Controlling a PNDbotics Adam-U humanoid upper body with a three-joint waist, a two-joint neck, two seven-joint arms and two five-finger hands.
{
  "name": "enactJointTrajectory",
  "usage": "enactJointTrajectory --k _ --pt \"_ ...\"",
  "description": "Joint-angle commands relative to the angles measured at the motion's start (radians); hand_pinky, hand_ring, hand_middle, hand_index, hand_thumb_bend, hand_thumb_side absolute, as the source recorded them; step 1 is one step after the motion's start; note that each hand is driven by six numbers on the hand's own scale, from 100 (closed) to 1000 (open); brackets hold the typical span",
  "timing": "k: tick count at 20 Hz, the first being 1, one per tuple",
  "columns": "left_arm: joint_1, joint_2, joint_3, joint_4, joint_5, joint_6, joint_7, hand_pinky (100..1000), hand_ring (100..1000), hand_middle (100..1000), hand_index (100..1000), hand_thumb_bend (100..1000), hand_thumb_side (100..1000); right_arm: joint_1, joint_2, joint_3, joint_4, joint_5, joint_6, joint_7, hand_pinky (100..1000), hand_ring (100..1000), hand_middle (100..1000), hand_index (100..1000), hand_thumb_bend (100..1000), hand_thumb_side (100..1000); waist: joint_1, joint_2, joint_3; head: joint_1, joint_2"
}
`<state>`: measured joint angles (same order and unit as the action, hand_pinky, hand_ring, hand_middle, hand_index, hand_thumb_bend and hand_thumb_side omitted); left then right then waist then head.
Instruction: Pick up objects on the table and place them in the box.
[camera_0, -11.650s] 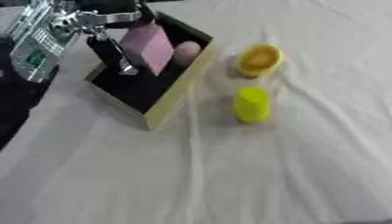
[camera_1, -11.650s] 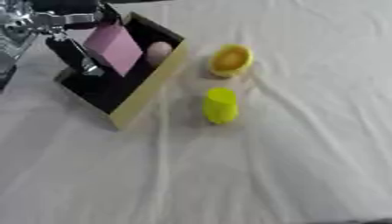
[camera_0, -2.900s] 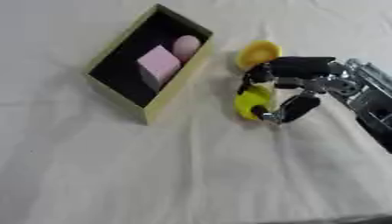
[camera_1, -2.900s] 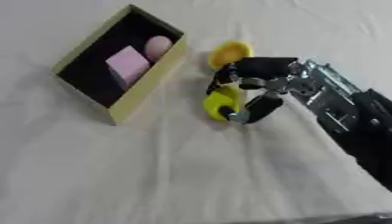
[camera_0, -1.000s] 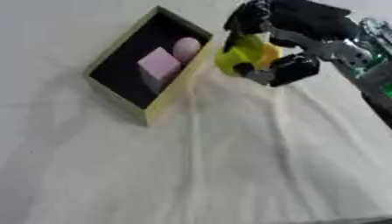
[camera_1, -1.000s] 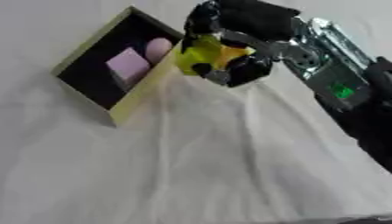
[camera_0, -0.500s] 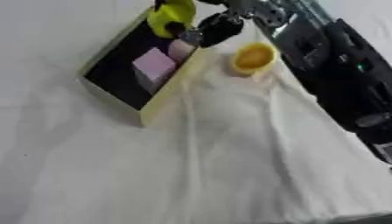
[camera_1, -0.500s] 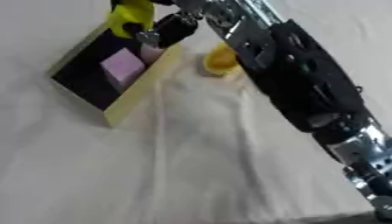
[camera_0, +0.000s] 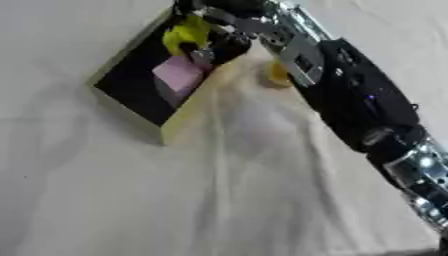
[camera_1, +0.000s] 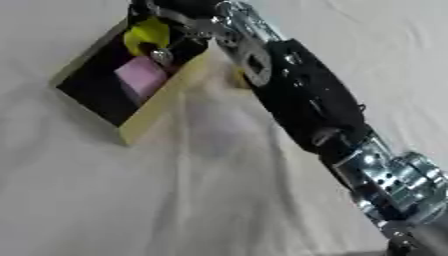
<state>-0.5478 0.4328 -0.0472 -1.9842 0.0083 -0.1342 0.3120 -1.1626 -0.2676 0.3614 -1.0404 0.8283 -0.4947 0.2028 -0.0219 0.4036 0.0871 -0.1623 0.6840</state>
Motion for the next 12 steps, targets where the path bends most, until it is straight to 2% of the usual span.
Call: enactJointTrajectory --k 1,6,8,9,10,11,12 --pt "-0.017 0.006 -0.001 -0.016 0.003 -0.004 -0.003 738 759 718 887 178 540 -0.015 0.026 -0.016 0.043 0.068 -0.014 -0.033 793 776 502 648 100 100 0.003 -0.019 0.005 -0.011 -0.017" --pt "-0.018 0.003 -0.002 -0.016 0.005 -0.003 -0.005 738 759 718 887 177 543 -0.003 0.055 -0.021 0.089 0.134 -0.034 -0.082 800 796 540 685 100 100 0.003 -0.018 0.007 -0.032 -0.028" --pt "-0.016 0.002 -0.002 -0.016 0.006 -0.002 -0.007 738 759 718 887 177 545 -0.004 0.056 -0.024 0.089 0.138 -0.031 -0.103 810 826 601 734 100 100 0.003 -0.018 0.006 -0.034 -0.03" --pt "-0.016 0.002 -0.002 -0.016 0.006 -0.002 -0.007 738 758 718 887 177 545 -0.005 0.055 -0.025 0.085 0.141 -0.026 -0.112 828 867 685 796 107 100 0.003 -0.019 0.005 -0.036 -0.03" --pt "-0.015 0.002 -0.002 -0.016 0.006 -0.001 -0.007 738 758 718 887 177 545 -0.007 0.052 -0.024 0.08 0.148 -0.021 -0.118 830 872 698 805 126 100 0.003 -0.019 0.005 -0.037 -0.03" --pt "-0.014 0.002 -0.002 -0.016 0.006 -0.001 -0.007 738 758 717 887 177 546 -0.008 0.05 -0.022 0.074 0.158 -0.019 -0.12 851 911 771 855 265 158 0.003 -0.019 0.004 -0.038 -0.031" --pt "-0.013 0.002 -0.002 -0.016 0.006 -0.001 -0.008 738 758 717 887 176 547 -0.008 0.047 -0.022 0.064 0.172 -0.019 -0.119 853 914 778 859 290 180 0.003 -0.02 0.003 -0.038 -0.031"
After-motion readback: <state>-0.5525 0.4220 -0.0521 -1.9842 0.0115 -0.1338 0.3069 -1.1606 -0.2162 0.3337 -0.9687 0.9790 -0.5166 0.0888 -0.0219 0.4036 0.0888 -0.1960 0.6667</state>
